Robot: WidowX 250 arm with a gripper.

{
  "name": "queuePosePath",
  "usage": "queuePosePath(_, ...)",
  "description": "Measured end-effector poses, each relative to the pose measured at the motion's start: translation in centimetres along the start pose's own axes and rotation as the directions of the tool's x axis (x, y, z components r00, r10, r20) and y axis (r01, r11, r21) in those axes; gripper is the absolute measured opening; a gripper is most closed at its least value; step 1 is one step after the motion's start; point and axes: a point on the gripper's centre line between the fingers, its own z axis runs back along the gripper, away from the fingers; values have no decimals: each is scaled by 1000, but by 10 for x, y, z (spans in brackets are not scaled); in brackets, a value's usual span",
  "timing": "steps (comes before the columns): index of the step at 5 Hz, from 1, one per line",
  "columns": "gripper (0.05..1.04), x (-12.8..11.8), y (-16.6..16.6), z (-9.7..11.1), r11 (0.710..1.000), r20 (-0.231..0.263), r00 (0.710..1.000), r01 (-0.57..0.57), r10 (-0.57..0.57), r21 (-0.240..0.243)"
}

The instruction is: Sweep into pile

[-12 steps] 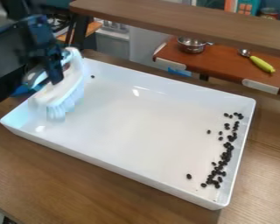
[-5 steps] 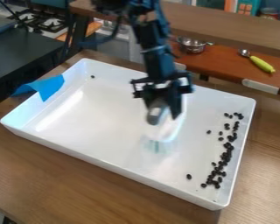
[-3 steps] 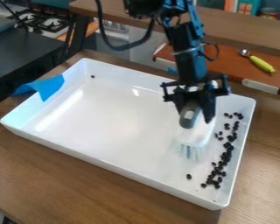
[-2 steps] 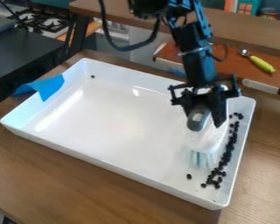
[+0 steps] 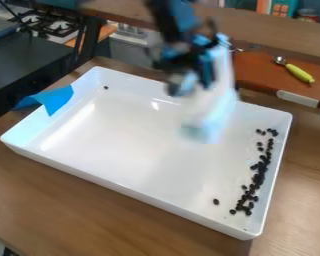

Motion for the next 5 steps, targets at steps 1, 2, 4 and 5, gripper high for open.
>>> queuePosePath(1, 485, -8, 35, 18, 999, 8, 1000, 0, -1, 38)
queuePosePath(2, 485, -12, 73, 26, 996, 18, 1000, -15, 13, 88)
queuePosePath(4, 485, -29, 138, 17, 987, -32, 998, -54, 59, 151)
queuePosePath(5, 485, -35, 174, 14, 975, -38, 995, -77, 87, 210)
